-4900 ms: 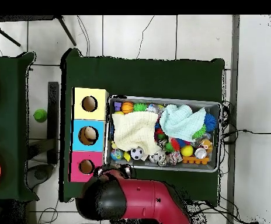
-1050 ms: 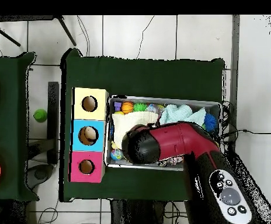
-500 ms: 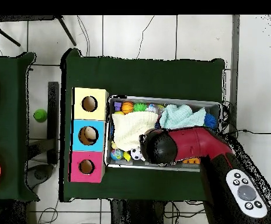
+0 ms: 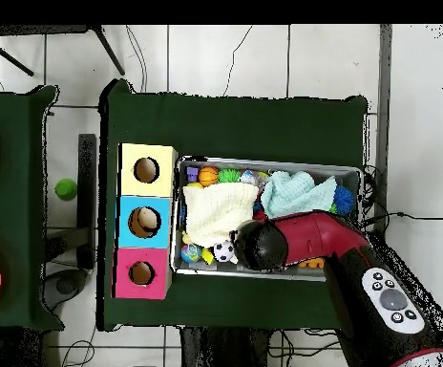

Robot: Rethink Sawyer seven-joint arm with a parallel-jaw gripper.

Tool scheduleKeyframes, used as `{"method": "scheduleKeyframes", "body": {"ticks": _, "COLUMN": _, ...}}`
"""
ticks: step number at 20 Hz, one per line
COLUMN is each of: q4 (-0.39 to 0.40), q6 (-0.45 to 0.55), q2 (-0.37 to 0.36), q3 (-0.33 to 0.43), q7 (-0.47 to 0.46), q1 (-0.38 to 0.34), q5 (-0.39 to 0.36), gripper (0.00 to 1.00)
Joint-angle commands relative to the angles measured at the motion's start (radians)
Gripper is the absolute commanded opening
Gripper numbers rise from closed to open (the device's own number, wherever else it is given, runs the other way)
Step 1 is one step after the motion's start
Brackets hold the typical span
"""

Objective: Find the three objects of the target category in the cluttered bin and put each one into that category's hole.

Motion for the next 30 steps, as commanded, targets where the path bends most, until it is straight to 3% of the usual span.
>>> {"method": "scheduleKeyframes", "body": {"ticks": 1, "q4": -0.050, "q6": -0.033, "q2": 0.058, "q3": 0.072, "q7": -0.127, "q1": 0.003, "q5": -0.058, "gripper": 1.00}}
{"method": "scheduleKeyframes", "body": {"ticks": 9, "q4": -0.071, "q6": -0.028, "q2": 0.066, "q3": 0.060, "q7": -0.120, "q1": 0.021, "q5": -0.075, "gripper": 1.00}}
{"method": "scheduleKeyframes", "body": {"ticks": 30, "q4": -0.157, "q6": -0.008, "q2": 0.140, "q3": -0.028, "q7": -0.070, "q1": 0.096, "q5": -0.207, "gripper": 1.00}}
